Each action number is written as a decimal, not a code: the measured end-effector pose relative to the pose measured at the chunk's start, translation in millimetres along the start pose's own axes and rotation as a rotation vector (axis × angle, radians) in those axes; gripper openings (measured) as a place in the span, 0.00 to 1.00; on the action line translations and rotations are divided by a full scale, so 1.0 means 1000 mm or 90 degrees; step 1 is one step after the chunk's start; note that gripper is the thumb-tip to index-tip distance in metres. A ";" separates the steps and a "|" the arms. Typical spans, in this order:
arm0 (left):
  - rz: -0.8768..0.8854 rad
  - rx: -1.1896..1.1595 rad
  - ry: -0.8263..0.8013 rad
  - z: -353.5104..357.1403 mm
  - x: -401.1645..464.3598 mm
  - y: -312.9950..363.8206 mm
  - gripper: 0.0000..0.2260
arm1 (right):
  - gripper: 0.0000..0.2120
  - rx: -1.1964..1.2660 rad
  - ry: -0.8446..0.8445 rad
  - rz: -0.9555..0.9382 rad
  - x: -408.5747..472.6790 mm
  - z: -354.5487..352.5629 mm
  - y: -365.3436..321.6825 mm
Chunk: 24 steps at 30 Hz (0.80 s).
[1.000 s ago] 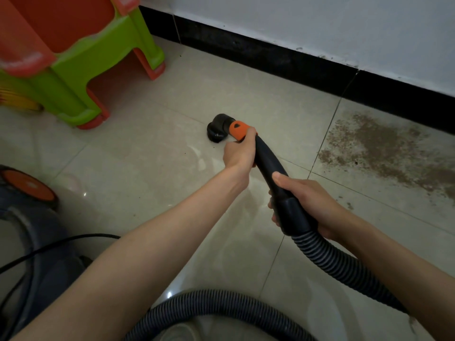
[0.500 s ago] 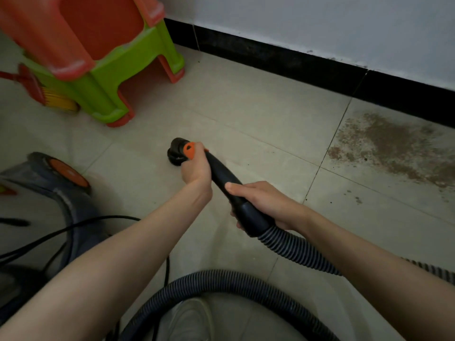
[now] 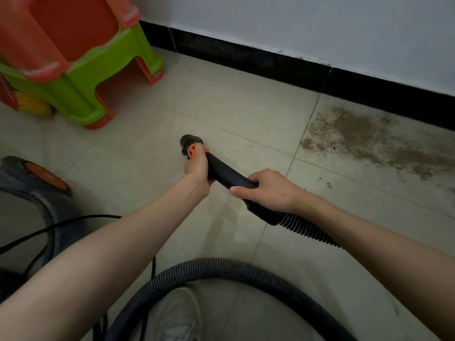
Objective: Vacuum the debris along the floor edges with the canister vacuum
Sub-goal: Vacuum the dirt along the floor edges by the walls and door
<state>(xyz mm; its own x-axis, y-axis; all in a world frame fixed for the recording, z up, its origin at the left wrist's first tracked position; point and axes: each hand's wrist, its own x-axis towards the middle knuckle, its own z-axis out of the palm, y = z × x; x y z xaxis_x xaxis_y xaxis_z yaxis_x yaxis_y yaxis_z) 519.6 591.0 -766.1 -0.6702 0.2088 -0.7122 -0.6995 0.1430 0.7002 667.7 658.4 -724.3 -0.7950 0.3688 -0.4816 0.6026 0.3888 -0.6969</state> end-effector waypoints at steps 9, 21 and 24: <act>-0.013 0.095 -0.084 0.007 -0.008 -0.018 0.19 | 0.21 -0.188 0.046 0.022 -0.025 0.015 0.016; -0.058 0.190 -0.151 -0.014 -0.007 -0.021 0.15 | 0.22 -0.178 -0.030 0.031 -0.034 0.037 0.016; -0.050 0.196 -0.134 -0.018 -0.002 -0.021 0.21 | 0.21 -0.131 -0.044 0.031 -0.033 0.045 0.014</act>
<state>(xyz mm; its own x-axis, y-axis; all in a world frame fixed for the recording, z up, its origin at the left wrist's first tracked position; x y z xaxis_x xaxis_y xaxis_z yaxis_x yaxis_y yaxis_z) 530.9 570.7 -780.3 -0.5296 0.3747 -0.7610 -0.6184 0.4435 0.6487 699.1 613.9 -742.2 -0.7634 0.3355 -0.5519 0.6360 0.5393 -0.5519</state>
